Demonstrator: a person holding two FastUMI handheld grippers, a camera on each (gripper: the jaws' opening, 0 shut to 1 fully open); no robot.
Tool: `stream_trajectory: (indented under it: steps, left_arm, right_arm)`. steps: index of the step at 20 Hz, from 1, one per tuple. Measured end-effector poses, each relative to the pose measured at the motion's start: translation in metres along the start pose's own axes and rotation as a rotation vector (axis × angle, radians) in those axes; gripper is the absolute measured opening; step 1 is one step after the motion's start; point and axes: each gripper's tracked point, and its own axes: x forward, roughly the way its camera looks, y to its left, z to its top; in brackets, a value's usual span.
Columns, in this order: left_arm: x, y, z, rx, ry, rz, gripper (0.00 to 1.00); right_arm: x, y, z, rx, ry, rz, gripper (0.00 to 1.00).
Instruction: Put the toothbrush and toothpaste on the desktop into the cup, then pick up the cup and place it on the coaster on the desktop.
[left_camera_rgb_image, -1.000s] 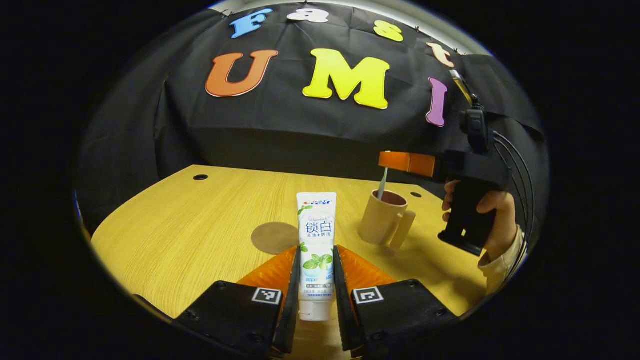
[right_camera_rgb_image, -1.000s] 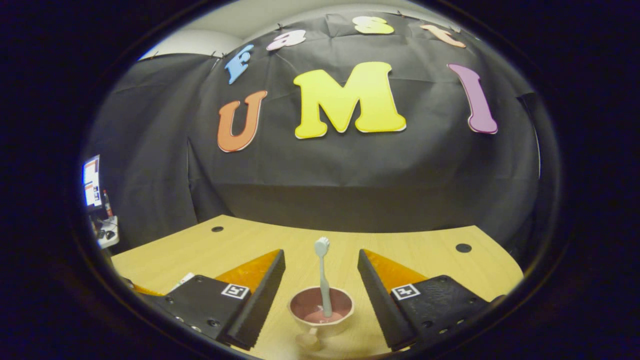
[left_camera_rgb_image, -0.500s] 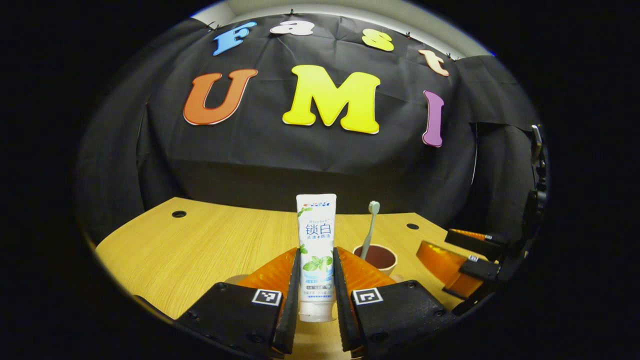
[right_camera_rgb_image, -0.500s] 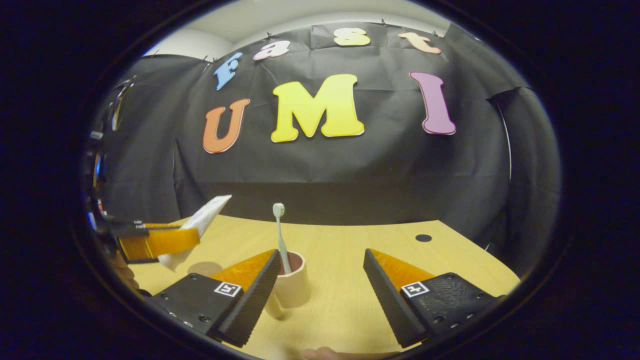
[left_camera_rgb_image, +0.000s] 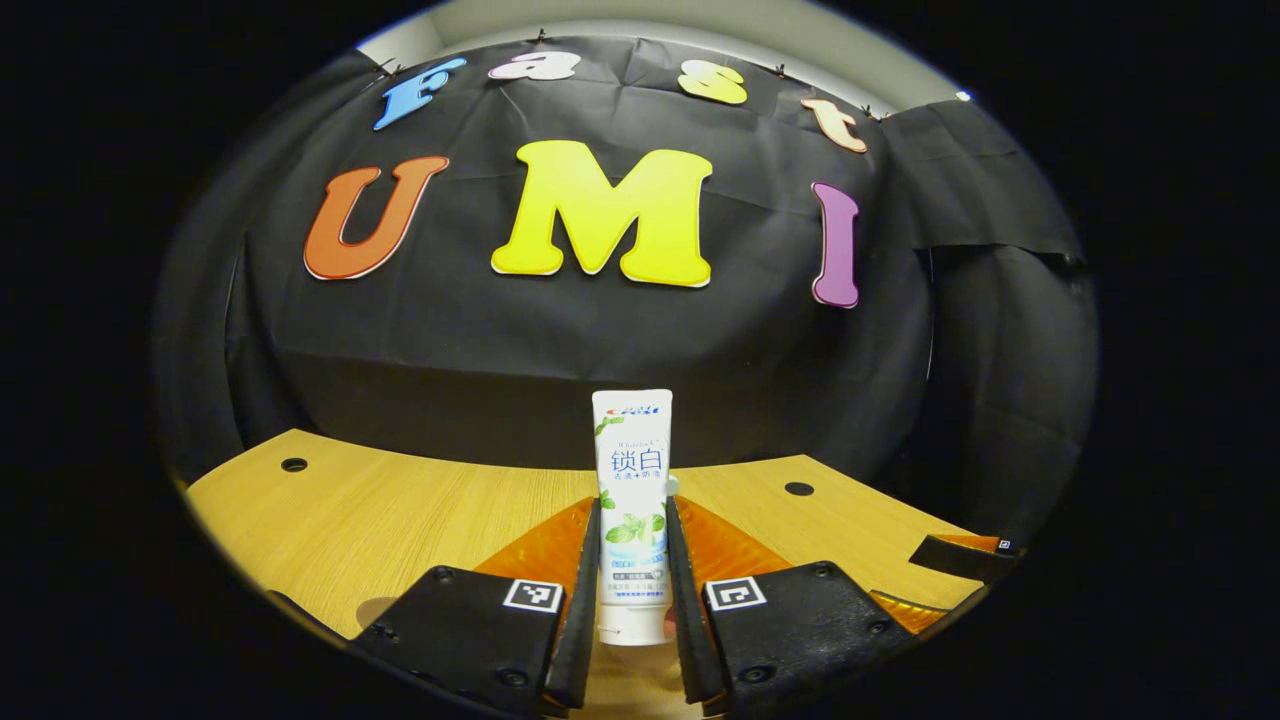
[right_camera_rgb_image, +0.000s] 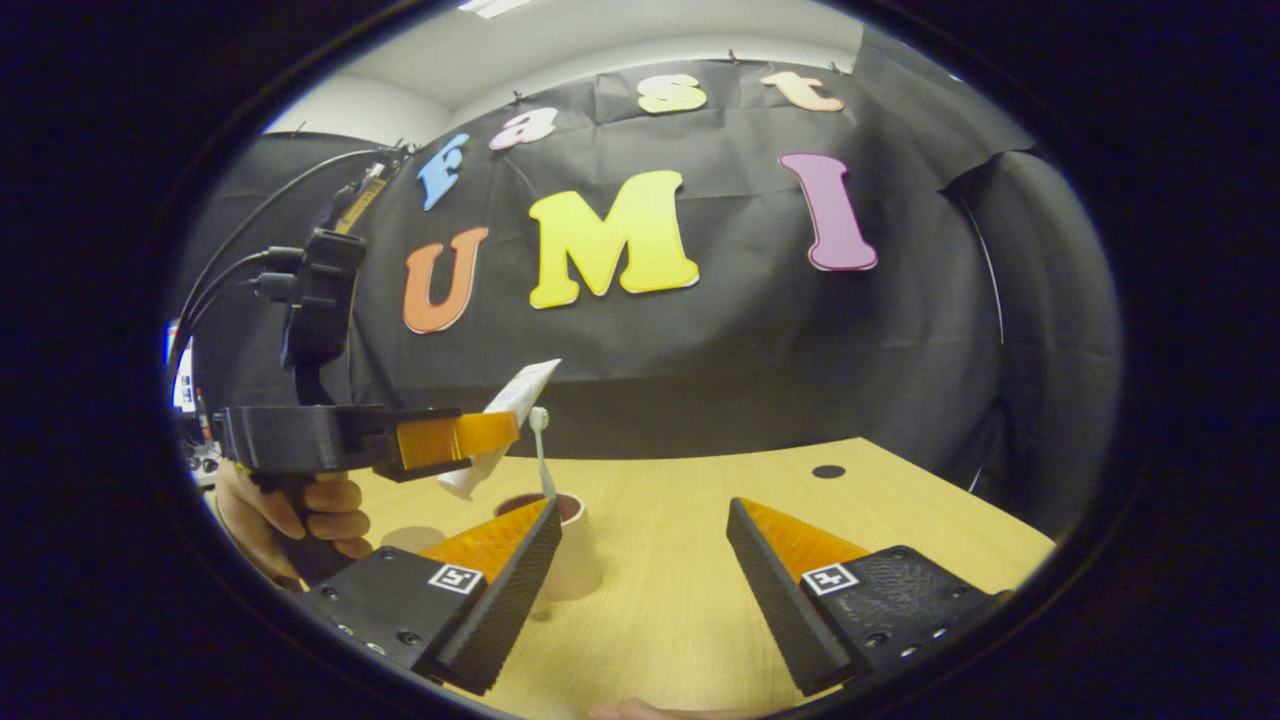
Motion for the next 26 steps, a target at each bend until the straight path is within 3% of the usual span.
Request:
stream_trajectory:
  steps: [6,11,12,14,15,16,22,26]
  left_arm:
    - [0.007,-0.012,0.001,-0.004,-0.004,-0.023,0.39]
    - [0.004,-0.013,0.009,-0.001,-0.024,-0.023,0.44]
    - [0.003,-0.014,0.012,0.001,-0.032,-0.026,0.49]
    - [0.0,-0.014,0.011,0.006,-0.026,-0.028,0.44]
    - [-0.002,-0.014,0.006,0.007,-0.011,-0.025,0.49]
    - [-0.004,-0.014,0.001,0.001,0.007,-0.028,0.44]
    - [-0.033,-0.003,-0.005,0.008,0.051,-0.031,0.48]
    - [-0.063,0.012,0.001,0.023,0.032,-0.027,0.54]
  right_arm:
    - [0.001,-0.007,-0.006,0.066,0.026,-0.007,0.97]
    - [0.003,-0.012,-0.006,0.097,0.032,-0.014,0.97]
    - [0.004,-0.014,-0.007,0.105,0.037,-0.018,0.97]
    - [0.005,-0.016,-0.01,0.112,0.044,-0.022,0.97]
    - [0.006,-0.017,-0.011,0.11,0.049,-0.027,1.0]
    - [0.007,-0.018,-0.013,0.104,0.055,-0.034,0.97]
    - [0.006,-0.006,-0.006,0.014,0.057,-0.067,0.94]
    - [0.004,0.019,-0.004,0.019,0.106,-0.022,0.96]
